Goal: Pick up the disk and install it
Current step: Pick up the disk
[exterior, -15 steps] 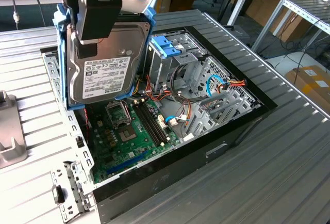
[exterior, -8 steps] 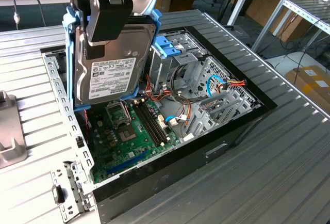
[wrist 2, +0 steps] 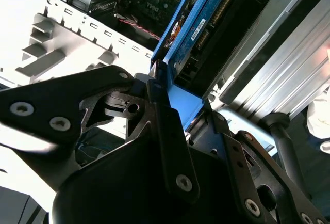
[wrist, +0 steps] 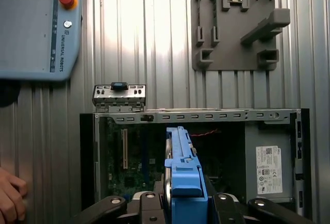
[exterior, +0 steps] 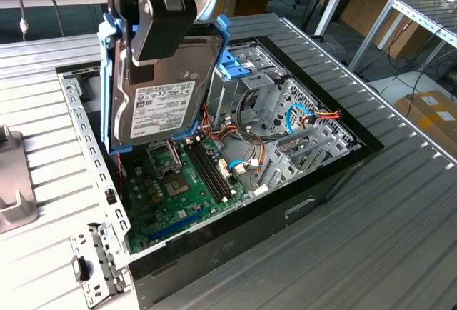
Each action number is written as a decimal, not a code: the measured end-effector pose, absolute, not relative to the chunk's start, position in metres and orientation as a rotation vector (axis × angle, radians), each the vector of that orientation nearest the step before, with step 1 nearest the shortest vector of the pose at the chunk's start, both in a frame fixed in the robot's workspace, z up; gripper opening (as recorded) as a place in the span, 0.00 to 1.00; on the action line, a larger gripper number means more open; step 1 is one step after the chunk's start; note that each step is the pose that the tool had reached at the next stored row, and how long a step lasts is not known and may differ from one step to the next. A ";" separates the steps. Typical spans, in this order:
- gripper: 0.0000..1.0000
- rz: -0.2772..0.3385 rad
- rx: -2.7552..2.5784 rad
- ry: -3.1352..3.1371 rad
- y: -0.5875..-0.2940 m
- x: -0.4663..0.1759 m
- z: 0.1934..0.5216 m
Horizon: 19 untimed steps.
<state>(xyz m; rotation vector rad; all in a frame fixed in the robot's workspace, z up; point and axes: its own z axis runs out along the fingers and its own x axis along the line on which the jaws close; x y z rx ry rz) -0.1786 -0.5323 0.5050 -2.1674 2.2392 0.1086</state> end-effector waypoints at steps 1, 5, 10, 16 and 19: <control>0.37 0.108 -2.168 2.239 -0.532 -0.178 0.505; 0.37 0.107 -2.170 2.238 -0.533 -0.175 0.504; 0.37 0.105 -2.172 2.238 -0.533 -0.173 0.503; 0.37 0.103 -2.175 2.238 -0.534 -0.169 0.502; 0.37 0.102 -2.176 2.237 -0.534 -0.167 0.501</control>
